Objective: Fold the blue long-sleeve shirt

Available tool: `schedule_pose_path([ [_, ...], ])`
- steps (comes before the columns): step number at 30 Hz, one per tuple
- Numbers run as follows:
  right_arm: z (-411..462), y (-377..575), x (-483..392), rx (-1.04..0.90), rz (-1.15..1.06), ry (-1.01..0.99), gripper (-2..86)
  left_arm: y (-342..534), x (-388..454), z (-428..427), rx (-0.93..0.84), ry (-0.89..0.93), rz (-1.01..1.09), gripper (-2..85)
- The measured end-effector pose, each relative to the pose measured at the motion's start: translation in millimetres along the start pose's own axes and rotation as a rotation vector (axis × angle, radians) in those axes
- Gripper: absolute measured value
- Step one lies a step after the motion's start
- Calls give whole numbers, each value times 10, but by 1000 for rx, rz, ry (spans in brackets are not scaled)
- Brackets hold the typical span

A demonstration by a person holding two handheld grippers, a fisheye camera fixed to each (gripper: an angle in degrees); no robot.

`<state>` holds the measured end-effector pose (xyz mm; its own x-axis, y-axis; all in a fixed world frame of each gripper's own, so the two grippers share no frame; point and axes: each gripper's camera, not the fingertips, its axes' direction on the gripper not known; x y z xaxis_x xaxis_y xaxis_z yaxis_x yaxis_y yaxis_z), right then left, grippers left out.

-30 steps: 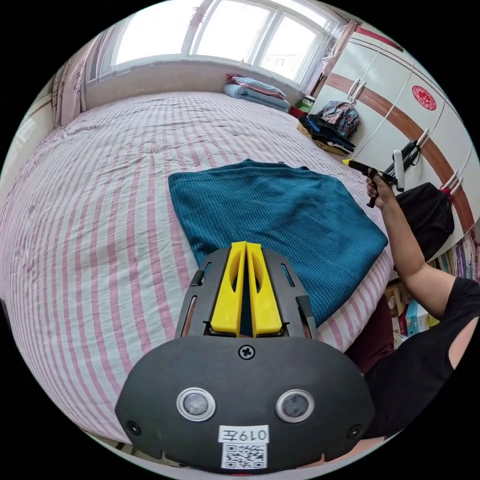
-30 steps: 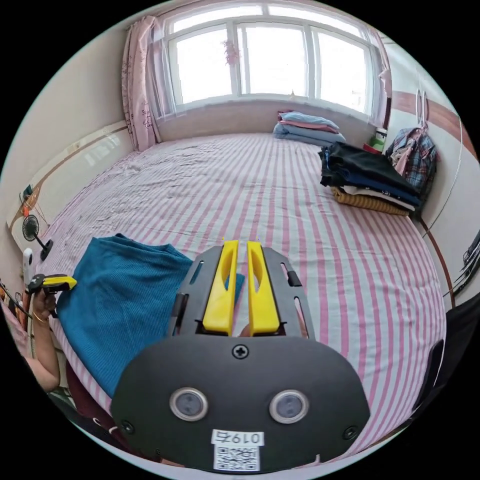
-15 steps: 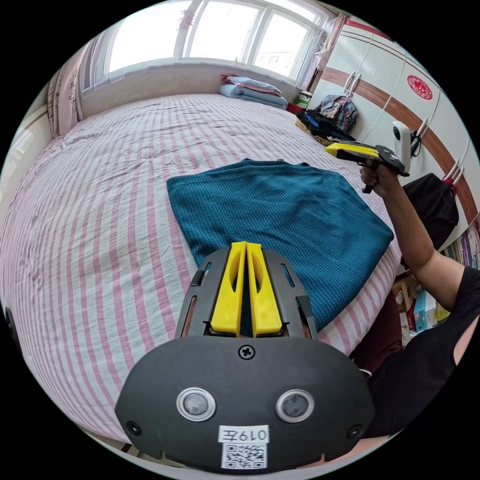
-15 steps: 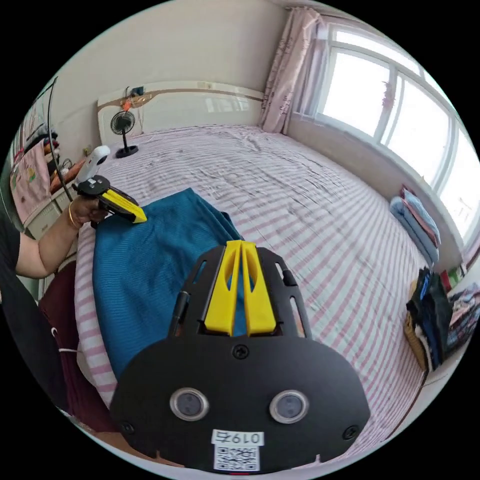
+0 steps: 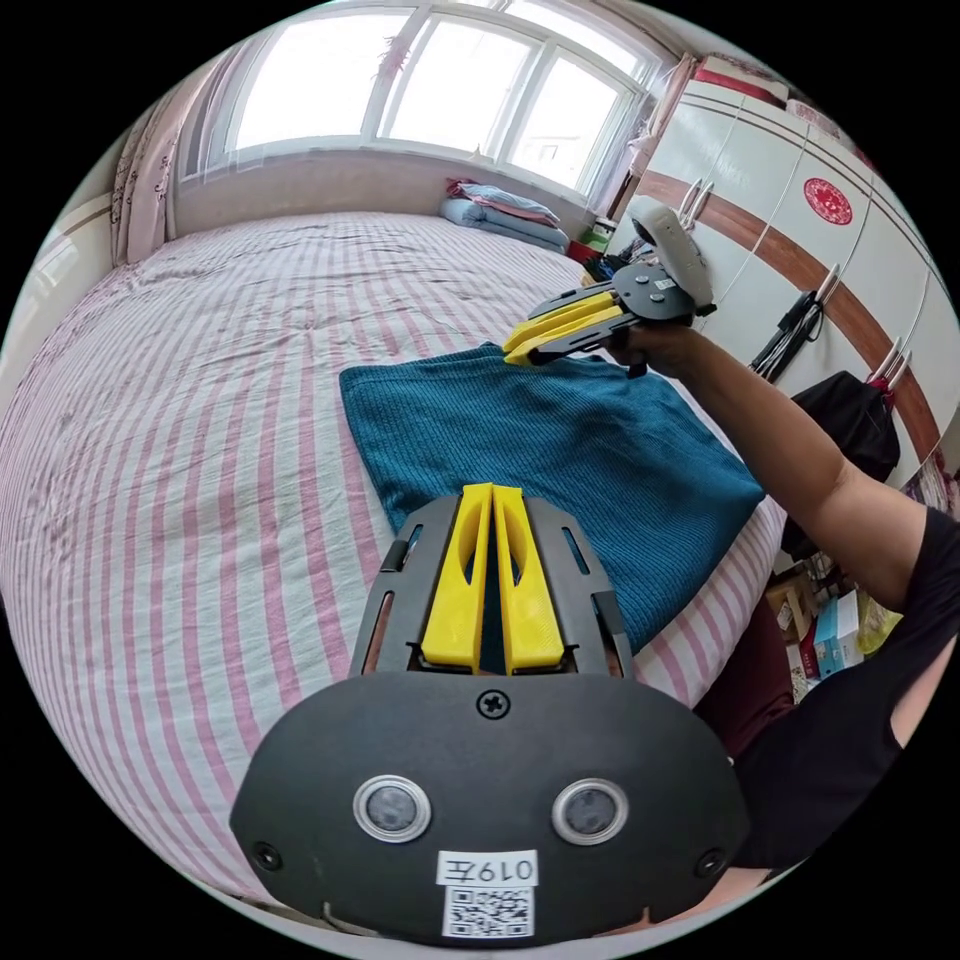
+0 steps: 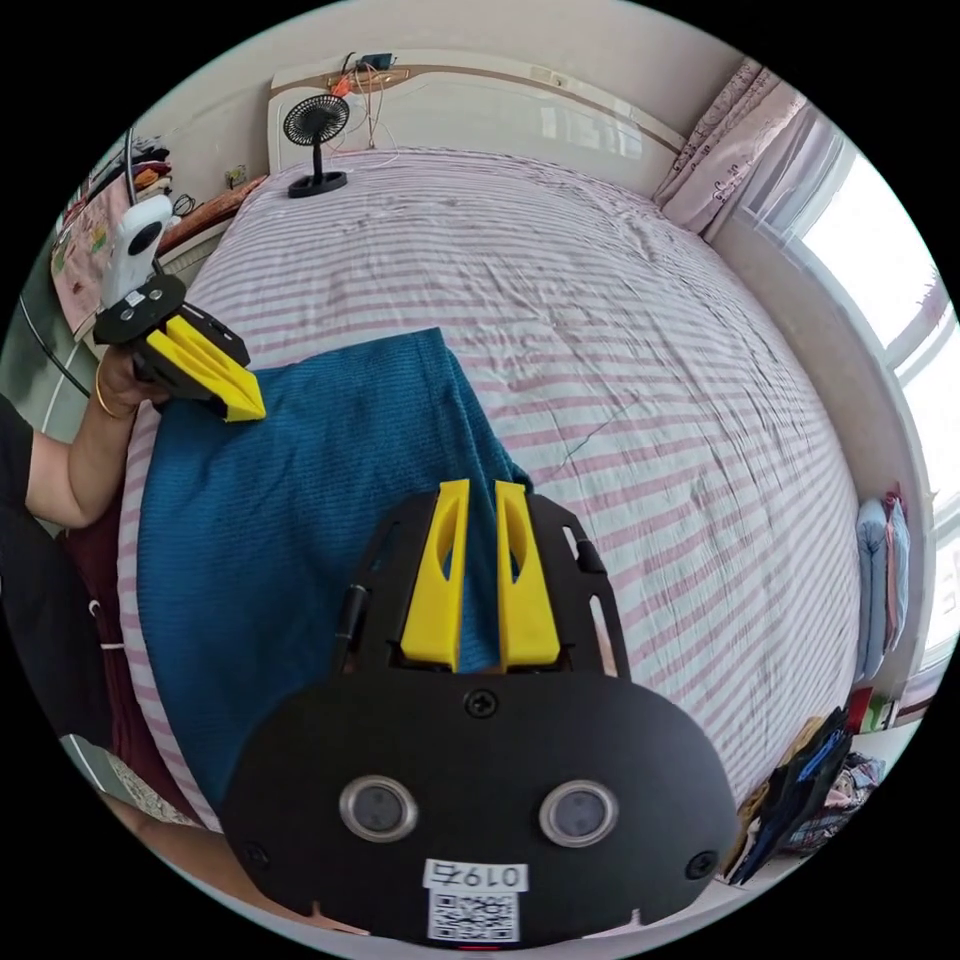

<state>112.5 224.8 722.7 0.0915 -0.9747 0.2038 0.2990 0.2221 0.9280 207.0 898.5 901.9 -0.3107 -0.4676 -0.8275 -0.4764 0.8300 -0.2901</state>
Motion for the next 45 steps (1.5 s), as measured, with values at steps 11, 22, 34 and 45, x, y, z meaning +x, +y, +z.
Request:
schedule_pose_path([
  [11,19,-620,356,-45,-2,13,-8,42,-23,-17,-11,-9,22,11],
  [22,160,-929,650,-88,45,68,-9,178,-179,-232,22,62,4,10],
  [34,128,-1023,1436,-63,163,-174,40,292,-216,-148,-176,-58,46,8],
  [45,28,-1053,1921,-21,228,-278,-4,436,-338,-307,-109,-22,30,10],
])
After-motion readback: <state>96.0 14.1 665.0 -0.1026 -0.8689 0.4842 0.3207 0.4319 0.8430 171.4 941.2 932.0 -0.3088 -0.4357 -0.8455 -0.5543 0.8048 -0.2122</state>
